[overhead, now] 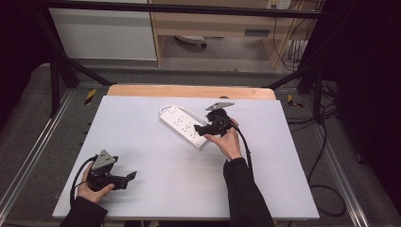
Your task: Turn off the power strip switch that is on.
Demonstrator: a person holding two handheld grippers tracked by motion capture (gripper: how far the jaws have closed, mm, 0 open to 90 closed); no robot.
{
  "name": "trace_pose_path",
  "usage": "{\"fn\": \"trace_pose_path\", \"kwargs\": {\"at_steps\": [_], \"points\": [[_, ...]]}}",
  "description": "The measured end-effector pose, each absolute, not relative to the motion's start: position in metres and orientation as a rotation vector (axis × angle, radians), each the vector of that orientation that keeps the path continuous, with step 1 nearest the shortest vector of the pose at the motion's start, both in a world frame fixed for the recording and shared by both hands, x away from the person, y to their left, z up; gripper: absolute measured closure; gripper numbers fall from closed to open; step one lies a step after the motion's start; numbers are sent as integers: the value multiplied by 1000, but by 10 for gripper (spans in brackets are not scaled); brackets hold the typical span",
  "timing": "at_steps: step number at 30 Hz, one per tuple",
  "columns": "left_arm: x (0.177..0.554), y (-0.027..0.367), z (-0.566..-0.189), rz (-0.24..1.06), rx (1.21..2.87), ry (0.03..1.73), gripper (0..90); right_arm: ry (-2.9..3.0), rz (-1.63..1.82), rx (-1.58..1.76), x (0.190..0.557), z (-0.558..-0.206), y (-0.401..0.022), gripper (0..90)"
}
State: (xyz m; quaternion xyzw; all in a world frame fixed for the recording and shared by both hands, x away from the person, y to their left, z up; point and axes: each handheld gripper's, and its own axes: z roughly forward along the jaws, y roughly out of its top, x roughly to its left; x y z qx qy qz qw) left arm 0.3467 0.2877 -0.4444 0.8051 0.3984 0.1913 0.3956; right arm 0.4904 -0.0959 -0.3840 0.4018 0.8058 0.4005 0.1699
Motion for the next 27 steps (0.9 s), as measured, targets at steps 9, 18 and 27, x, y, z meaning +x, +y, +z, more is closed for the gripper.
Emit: {"fn": "trace_pose_path", "kwargs": {"at_steps": [9, 18, 27], "points": [[347, 288, -444, 484, 2039, 1013, 41, 2276, 1142, 1171, 464, -380, -127, 94], [347, 287, -444, 484, 2042, 1013, 41, 2284, 1117, 1174, 438, -383, -156, 28], [346, 286, -445, 481, 2046, 1013, 40, 2295, 1157, 1172, 410, -398, -187, 15]]}}
